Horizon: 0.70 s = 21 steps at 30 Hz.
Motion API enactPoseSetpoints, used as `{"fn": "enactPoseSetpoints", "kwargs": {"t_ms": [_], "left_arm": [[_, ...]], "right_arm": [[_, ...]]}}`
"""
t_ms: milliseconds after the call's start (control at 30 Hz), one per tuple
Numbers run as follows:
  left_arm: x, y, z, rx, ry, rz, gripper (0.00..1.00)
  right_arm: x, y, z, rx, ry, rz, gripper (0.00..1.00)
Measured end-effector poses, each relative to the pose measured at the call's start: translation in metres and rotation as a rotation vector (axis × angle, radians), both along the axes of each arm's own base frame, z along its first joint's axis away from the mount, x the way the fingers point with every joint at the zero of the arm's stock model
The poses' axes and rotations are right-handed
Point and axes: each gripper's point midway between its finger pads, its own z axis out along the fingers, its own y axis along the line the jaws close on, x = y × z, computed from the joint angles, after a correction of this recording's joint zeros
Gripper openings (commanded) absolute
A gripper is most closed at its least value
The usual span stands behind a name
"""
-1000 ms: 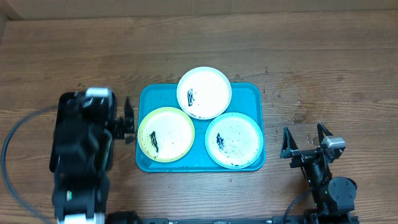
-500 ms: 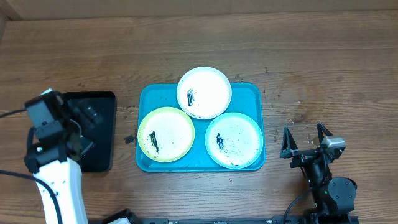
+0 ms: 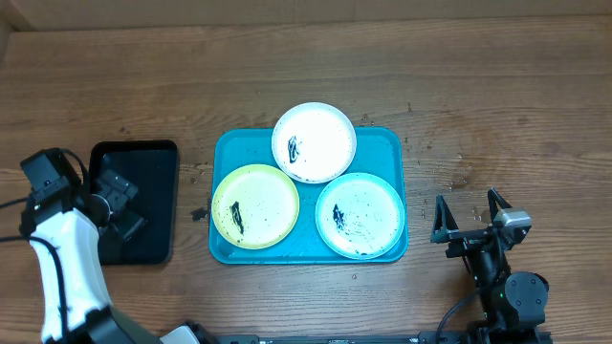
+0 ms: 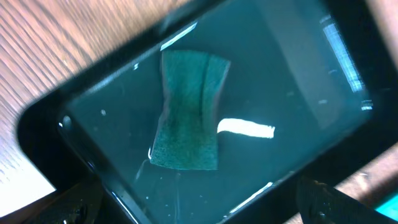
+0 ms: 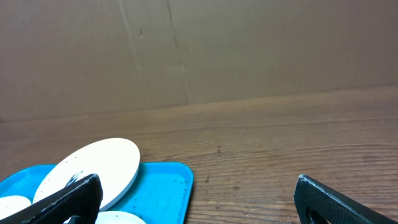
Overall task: Clean dirty plates on tray and stack at the side
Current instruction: 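Move the left gripper down into the black water tray to the green sponge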
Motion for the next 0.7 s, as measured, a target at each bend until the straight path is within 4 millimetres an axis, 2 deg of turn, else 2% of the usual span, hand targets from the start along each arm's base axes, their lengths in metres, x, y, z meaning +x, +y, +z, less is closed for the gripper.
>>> {"fn": "enactPoseSetpoints", "kwargs": {"t_ms": [200, 433, 700], "left_arm": [[0.005, -0.001, -0.037, -0.071, 0.065, -0.004, 1.00], [0.008, -0.001, -0.065, -0.116, 0.110, -0.006, 1.00], [0.003, -0.005, -0.084, -0.154, 0.163, 0.002, 0.87]], "right_arm": [[0.000, 0.000, 0.000, 0.000, 0.001, 0.000, 1.00], [0.000, 0.000, 0.000, 0.000, 0.000, 0.000, 1.00], [0.000, 0.000, 0.000, 0.000, 0.000, 0.000, 1.00]]}}
